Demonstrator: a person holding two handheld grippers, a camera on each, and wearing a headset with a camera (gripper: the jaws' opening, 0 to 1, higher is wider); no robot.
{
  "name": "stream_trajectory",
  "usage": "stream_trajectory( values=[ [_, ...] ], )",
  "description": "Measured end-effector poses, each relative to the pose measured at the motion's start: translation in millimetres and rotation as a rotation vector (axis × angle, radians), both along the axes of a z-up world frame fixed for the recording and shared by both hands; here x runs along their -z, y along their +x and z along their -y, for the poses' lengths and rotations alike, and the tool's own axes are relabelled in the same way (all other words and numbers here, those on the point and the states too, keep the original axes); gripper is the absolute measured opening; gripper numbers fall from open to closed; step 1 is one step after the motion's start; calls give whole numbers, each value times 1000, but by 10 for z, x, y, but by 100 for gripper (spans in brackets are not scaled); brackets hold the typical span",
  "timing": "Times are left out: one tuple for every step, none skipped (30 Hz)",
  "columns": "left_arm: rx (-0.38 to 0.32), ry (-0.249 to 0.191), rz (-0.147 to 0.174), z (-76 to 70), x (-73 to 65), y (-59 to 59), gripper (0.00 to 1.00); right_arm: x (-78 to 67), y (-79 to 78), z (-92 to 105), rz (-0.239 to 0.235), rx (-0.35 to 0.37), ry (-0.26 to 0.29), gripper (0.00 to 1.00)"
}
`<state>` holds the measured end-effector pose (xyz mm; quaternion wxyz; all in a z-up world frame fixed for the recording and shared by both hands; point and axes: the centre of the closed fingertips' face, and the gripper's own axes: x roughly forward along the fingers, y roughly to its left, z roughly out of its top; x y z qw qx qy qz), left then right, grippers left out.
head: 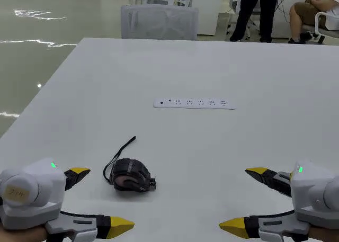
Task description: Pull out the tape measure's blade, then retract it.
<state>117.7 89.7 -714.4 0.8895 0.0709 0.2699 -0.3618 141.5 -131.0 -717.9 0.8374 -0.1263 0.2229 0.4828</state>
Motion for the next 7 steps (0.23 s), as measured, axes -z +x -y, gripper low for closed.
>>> stream_trajectory(
  values=[
    [3, 3, 2, 2, 0, -1, 99, -4, -5, -6, 2, -6, 2, 88],
    [3, 4, 2, -3, 0, 2, 99, -4, -5, -8, 5, -8, 1, 88],
    [5, 3, 2, 0, -3, 1, 99, -4, -5, -7, 6, -8, -3, 88],
    [6, 2, 4, 17, -22, -3, 99, -3, -4, -5, 6, -8, -4, 88],
    [6, 2, 5, 21, -28, -2, 99, -4, 3, -1, 8, -8, -1, 88],
    [6, 3, 5, 12, -27, 5, 99, -6, 11, 4, 8, -5, 2, 88],
    [6, 2, 7, 12, -31, 8, 99, -7, 12, 6, 8, -6, 2, 88]
  ],
)
